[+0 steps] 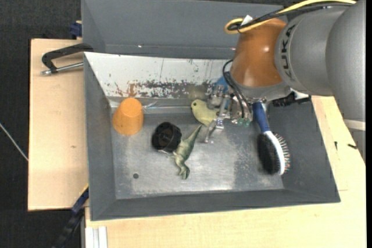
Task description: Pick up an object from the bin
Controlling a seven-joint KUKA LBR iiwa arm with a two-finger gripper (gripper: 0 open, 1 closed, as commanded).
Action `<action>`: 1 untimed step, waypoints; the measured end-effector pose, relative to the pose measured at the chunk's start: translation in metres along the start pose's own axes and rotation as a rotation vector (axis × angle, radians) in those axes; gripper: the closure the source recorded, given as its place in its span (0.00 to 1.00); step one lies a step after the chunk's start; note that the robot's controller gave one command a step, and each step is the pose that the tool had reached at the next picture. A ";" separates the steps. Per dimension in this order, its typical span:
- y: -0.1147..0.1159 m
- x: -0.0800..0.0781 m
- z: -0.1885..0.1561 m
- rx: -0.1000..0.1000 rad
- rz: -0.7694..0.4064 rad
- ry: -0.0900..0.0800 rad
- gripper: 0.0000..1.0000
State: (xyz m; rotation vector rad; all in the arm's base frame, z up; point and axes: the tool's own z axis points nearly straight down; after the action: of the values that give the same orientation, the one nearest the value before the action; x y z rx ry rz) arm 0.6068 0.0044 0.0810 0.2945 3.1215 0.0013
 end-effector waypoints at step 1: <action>0.010 0.003 0.004 0.008 -0.045 -0.007 0.00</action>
Offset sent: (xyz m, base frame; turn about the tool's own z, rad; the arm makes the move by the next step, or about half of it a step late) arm -0.0057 0.0164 -0.0110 -0.0509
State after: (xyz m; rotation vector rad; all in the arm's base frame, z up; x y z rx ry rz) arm 0.6060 0.0145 0.0773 0.2237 3.1213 -0.0123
